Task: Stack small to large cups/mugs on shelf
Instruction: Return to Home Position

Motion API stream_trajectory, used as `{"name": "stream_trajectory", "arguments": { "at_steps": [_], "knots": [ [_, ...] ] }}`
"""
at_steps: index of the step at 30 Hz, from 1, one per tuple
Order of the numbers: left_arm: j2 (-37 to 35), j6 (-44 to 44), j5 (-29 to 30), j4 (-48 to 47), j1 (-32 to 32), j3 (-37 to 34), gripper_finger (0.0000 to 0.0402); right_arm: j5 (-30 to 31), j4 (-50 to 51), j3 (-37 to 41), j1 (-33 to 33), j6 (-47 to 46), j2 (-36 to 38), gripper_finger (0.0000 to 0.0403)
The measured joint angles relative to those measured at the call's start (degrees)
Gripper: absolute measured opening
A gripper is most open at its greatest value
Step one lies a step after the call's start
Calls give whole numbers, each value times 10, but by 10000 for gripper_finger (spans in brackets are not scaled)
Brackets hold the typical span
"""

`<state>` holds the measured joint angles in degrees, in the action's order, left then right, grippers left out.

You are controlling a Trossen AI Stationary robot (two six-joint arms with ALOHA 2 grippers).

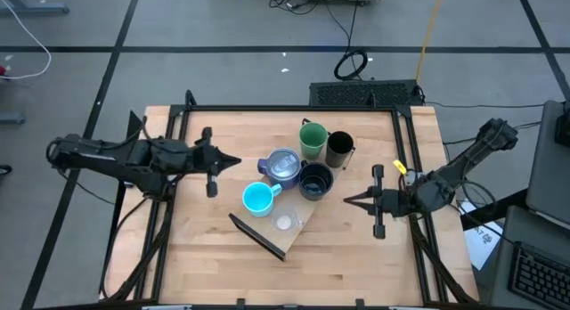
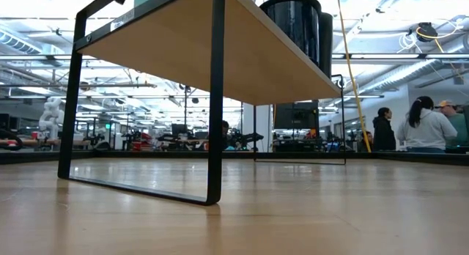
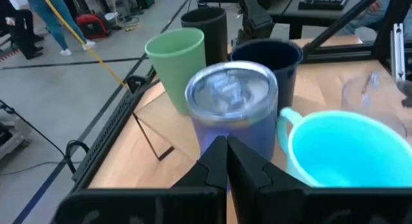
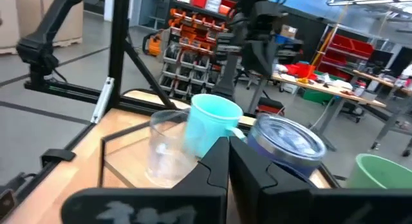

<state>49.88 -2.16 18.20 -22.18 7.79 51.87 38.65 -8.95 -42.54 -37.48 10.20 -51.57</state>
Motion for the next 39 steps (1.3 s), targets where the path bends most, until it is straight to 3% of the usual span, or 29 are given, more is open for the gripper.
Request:
{"name": "stream_trajectory", "arguments": {
  "at_steps": [6,19,33,39],
  "knots": [
    [-49,-3,12,32,0,-60,3,-36,-6,60,31,0,68,0],
    [-95,-26,15,106,0,-167,4,-149,-157,254,79,8,183,0],
    [-147,-34,15,191,-4,-254,16,-164,-289,388,83,10,227,0],
    [-183,-24,15,199,-13,-289,17,-165,-307,407,83,15,229,0]
  ]
}}
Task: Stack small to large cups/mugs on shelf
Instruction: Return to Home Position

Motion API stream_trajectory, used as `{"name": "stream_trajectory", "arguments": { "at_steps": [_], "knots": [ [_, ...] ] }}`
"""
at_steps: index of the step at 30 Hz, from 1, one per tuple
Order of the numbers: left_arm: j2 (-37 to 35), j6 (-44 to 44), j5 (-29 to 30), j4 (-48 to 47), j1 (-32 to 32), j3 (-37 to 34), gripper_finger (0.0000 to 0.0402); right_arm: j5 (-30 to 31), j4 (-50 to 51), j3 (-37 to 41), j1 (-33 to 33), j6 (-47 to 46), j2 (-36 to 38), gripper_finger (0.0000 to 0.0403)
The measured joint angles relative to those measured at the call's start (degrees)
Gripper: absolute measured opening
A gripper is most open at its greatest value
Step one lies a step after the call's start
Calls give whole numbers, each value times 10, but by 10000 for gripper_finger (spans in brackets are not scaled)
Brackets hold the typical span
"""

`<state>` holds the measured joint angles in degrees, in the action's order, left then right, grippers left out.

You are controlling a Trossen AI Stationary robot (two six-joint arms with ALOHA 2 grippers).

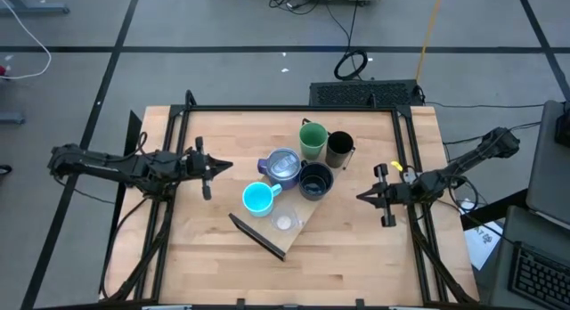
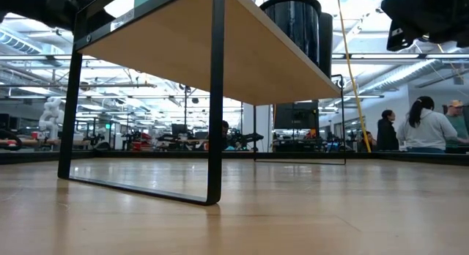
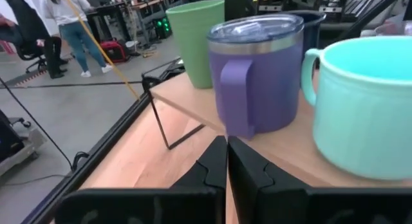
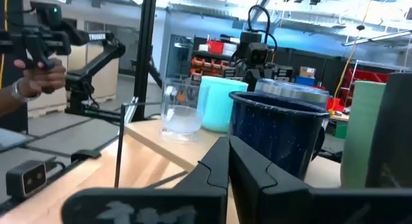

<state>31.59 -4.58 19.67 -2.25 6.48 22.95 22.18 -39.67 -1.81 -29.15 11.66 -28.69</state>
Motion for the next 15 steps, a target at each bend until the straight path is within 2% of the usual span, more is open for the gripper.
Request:
{"name": "stream_trajectory", "arguments": {
  "at_steps": [3,7,15],
  "knots": [
    [-17,2,0,0,-1,-15,17,-6,2,1,5,14,7,0],
    [-40,6,0,5,-1,-36,17,-46,16,2,28,22,28,0],
    [-75,8,1,4,-1,-63,17,-90,110,2,112,-43,77,0]
  ]
}}
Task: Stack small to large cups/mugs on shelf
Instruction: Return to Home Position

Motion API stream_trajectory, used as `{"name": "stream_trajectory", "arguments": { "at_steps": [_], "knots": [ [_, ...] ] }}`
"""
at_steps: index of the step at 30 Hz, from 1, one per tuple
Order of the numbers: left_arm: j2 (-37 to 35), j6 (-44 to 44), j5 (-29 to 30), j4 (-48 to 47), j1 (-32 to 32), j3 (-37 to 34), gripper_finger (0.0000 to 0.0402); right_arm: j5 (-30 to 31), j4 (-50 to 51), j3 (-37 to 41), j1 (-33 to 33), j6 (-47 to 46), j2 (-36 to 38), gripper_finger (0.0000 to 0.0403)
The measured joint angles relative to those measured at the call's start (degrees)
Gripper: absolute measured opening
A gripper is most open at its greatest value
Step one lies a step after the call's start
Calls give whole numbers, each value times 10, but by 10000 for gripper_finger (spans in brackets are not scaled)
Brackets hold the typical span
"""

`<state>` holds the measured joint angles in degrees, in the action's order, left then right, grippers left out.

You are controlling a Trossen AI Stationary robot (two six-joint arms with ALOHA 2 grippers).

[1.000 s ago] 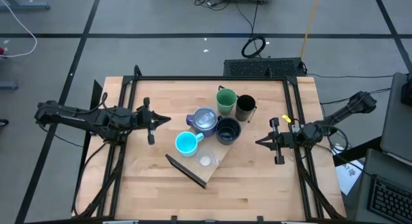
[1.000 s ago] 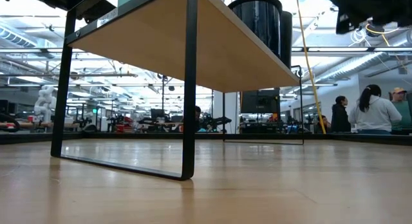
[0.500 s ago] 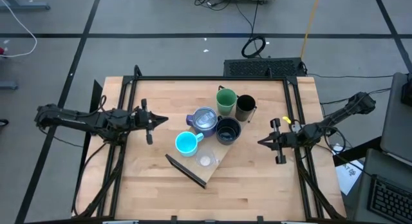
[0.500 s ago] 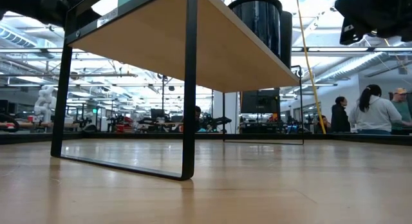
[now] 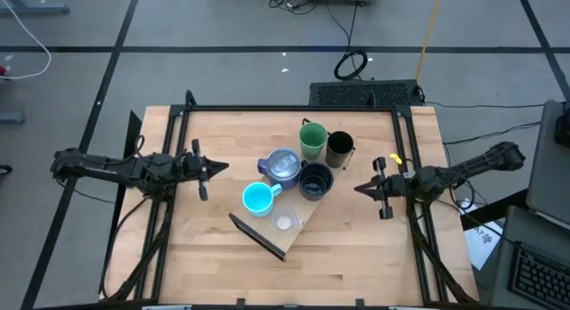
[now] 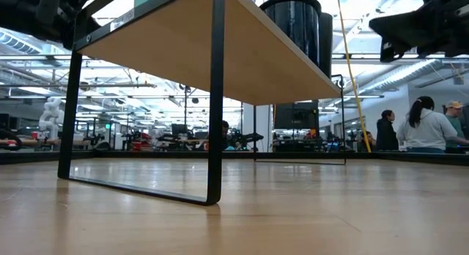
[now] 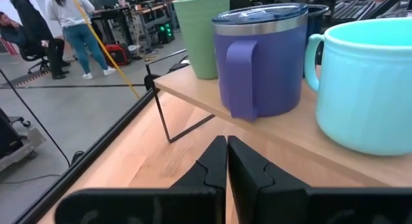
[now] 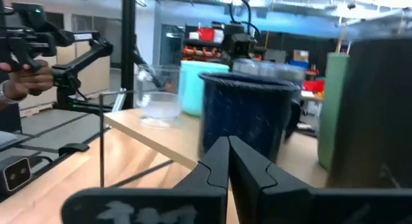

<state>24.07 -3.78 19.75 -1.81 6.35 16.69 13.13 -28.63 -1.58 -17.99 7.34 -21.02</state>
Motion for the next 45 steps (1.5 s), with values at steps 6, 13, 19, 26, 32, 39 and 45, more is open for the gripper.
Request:
{"name": "stream_trajectory", "arguments": {
  "at_steps": [6,13,19,26,32,39,45],
  "knots": [
    [-27,9,2,-1,0,-18,17,-14,29,0,44,-8,19,0],
    [-42,5,-18,39,0,-62,17,-15,54,1,49,-8,25,0],
    [-51,-23,-61,132,0,-126,17,-15,54,1,49,-8,25,0],
    [-52,-35,-67,156,0,-147,4,-16,56,1,49,-6,32,0],
    [-77,-53,-93,151,0,-147,7,-16,96,1,49,-2,67,0],
    [-106,-56,-98,141,0,-153,8,-16,118,5,49,12,120,0],
    [-115,-52,-95,133,0,-161,4,-16,162,8,49,12,160,0]
  ]
}}
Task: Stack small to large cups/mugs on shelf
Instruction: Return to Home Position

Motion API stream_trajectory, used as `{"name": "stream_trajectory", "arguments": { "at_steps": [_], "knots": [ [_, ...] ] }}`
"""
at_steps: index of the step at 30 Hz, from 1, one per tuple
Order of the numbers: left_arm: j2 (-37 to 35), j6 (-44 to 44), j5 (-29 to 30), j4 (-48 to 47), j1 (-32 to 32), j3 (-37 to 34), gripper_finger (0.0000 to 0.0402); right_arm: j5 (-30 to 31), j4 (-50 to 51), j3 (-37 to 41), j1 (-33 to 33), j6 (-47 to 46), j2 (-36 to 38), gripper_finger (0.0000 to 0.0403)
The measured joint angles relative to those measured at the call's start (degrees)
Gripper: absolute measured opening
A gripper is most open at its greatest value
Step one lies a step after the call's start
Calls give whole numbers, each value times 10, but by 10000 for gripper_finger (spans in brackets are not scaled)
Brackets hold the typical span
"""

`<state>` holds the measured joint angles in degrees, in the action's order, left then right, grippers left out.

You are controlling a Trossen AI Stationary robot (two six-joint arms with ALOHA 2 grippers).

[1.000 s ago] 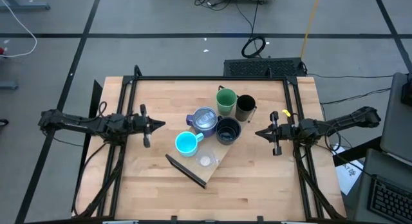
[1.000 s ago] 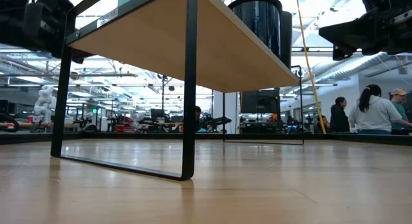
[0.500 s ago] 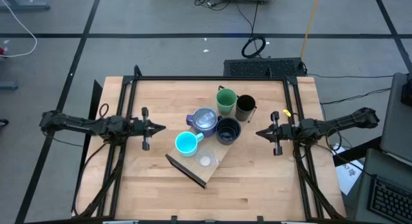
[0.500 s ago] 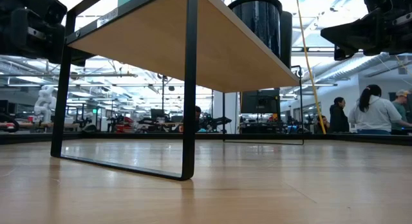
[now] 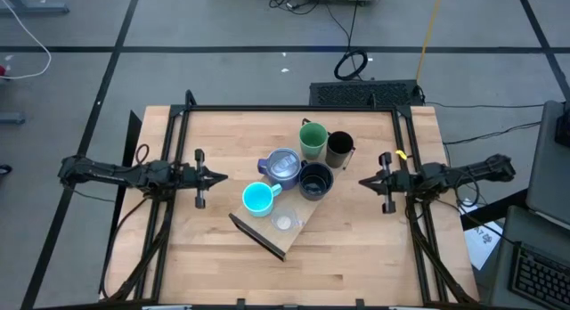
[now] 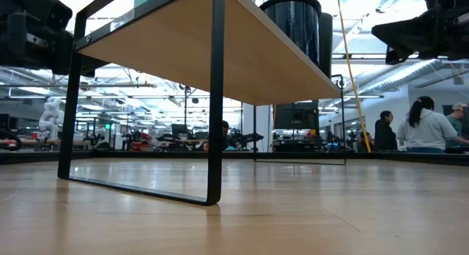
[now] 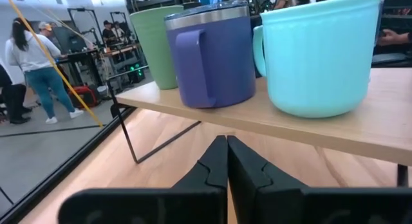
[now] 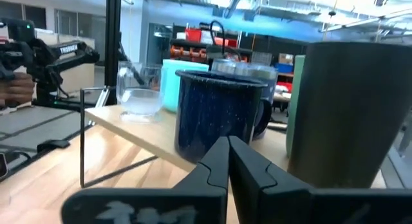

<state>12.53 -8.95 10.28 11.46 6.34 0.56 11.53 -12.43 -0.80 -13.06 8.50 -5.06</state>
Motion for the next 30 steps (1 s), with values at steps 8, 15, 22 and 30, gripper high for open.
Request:
{"name": "stream_trajectory", "arguments": {
  "at_steps": [8,15,22,30],
  "knots": [
    [0,2,2,-1,-14,0,10,0,42,0,10,38,50,0],
    [0,5,-3,4,-31,0,9,-42,71,0,37,10,50,0],
    [0,7,-13,3,-42,0,3,-43,76,0,63,11,50,0],
    [0,11,-14,-8,-46,0,3,-42,94,0,68,-9,50,0]
  ]
}}
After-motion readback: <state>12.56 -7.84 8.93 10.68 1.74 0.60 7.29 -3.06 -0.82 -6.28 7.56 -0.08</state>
